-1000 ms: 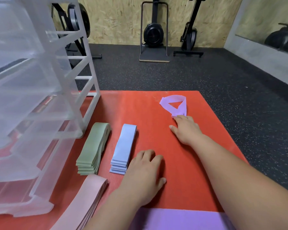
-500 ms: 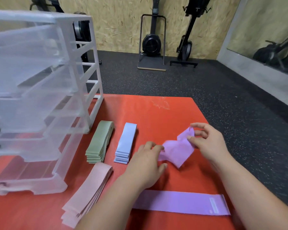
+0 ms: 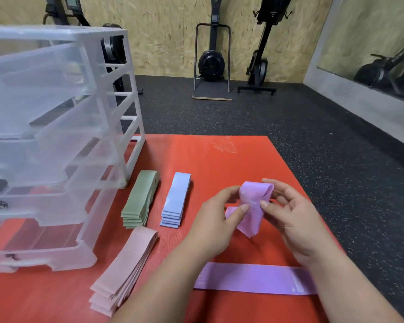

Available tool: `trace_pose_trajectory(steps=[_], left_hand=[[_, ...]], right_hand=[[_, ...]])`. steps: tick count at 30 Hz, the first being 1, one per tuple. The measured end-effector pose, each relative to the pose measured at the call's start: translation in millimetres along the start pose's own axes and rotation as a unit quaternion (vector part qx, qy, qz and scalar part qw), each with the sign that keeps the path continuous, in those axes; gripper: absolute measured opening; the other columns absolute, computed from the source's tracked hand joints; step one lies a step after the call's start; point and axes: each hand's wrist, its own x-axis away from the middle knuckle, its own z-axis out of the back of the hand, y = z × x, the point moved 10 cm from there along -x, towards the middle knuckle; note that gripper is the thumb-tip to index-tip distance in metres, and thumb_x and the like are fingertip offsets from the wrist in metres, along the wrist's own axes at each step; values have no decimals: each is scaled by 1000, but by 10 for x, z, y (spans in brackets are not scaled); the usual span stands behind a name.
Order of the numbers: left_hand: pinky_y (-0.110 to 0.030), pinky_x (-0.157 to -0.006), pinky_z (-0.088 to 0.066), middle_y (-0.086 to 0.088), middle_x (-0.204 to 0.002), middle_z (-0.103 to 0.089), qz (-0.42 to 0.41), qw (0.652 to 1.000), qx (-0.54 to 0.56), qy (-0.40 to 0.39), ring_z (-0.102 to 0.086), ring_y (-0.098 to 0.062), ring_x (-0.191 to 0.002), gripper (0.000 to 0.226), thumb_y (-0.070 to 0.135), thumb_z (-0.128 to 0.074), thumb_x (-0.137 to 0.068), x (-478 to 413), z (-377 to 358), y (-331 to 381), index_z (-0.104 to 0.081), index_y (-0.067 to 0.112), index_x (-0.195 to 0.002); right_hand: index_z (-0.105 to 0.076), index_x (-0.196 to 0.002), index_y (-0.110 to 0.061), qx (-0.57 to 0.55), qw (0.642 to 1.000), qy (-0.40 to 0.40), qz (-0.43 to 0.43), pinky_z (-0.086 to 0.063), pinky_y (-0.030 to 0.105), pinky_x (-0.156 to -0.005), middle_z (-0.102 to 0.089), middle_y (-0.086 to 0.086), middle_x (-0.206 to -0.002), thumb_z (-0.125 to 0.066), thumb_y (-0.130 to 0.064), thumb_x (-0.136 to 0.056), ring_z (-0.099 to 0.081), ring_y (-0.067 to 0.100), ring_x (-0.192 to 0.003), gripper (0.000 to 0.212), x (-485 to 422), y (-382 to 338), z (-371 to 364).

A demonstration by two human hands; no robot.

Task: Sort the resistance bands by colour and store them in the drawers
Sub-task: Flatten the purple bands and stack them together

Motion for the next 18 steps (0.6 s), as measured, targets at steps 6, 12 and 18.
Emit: trace_pose_trajectory(steps=[6,12,18], left_hand=[[-32,-84,-60,1,-90,-80,66,988,122,68,-76,-16,-89,29,14,-77,-96,-134,165,-216,-71,26,-122],[-31,-87,-59,-11,-88,-79,113,973,186,78,-72,-10,-82,27,11,-76,-97,-186,186,-350,-71,22,-121],[-51,-101,-59,-6,-94,-82,137,963,226,59,-78,-26,-101,27,11,-74,-98,-164,62,-369,-70,25,-120]], right_hand=[[-72,-121,-23,119,991,28,51,-56,22,-92,-75,6,-113,-64,16,-90,-74,14,-104,50,-113,-75,131],[-70,-117,-43,437,882,42,173,-54,29,-87,-59,-16,-119,-76,0,-80,-63,5,-106,57,-83,-304,81],[-71,-114,-40,514,832,-70,196,-53,30,-76,-57,-18,-108,-88,-34,-78,-62,5,-92,40,49,-162,-294]])
